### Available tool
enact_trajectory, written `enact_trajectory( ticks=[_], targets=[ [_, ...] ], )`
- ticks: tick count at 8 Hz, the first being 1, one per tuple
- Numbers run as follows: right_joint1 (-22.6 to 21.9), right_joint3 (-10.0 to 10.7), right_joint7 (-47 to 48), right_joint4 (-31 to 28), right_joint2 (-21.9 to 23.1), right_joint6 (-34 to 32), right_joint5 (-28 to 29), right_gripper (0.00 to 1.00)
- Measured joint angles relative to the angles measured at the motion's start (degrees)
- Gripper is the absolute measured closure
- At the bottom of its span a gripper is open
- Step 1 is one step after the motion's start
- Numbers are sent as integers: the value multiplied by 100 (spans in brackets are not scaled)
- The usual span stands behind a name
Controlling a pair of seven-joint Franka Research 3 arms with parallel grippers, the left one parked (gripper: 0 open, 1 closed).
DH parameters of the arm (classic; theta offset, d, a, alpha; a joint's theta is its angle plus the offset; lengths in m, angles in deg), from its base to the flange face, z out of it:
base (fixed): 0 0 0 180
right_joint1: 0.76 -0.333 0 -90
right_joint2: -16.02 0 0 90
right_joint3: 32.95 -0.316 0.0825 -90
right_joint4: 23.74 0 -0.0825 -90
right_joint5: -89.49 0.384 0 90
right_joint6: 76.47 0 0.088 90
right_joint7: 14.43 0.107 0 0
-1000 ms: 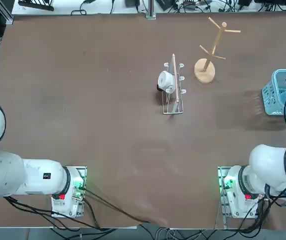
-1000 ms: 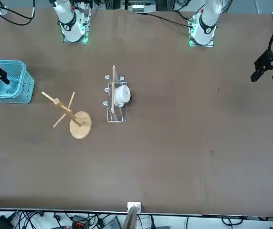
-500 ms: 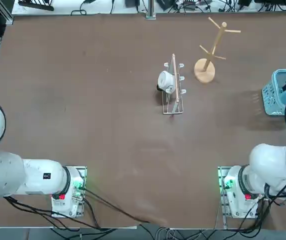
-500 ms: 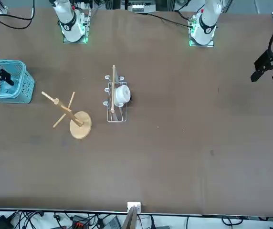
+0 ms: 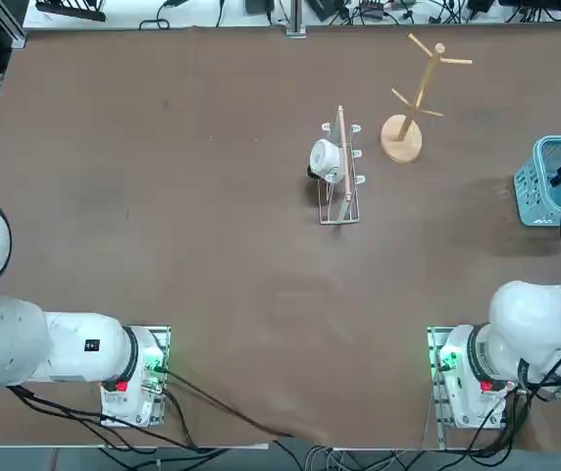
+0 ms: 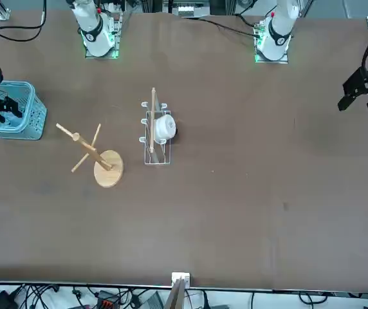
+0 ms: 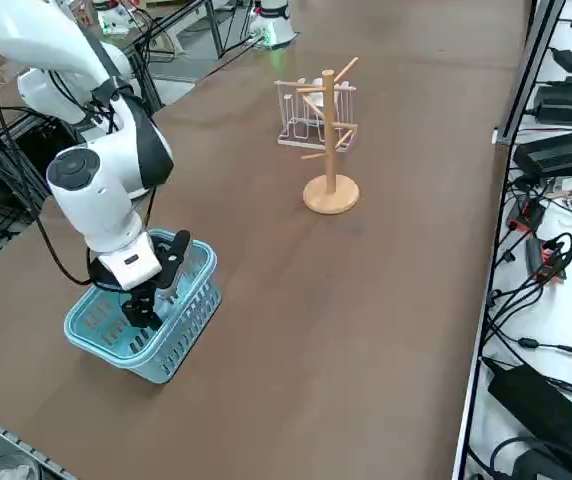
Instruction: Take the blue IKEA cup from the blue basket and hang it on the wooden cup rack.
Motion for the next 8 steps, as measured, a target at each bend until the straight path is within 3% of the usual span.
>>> enact_trajectory(
  ticks=[8],
  targets=[
    [36, -1, -27, 2, -125, 90, 6, 0]
  ],
)
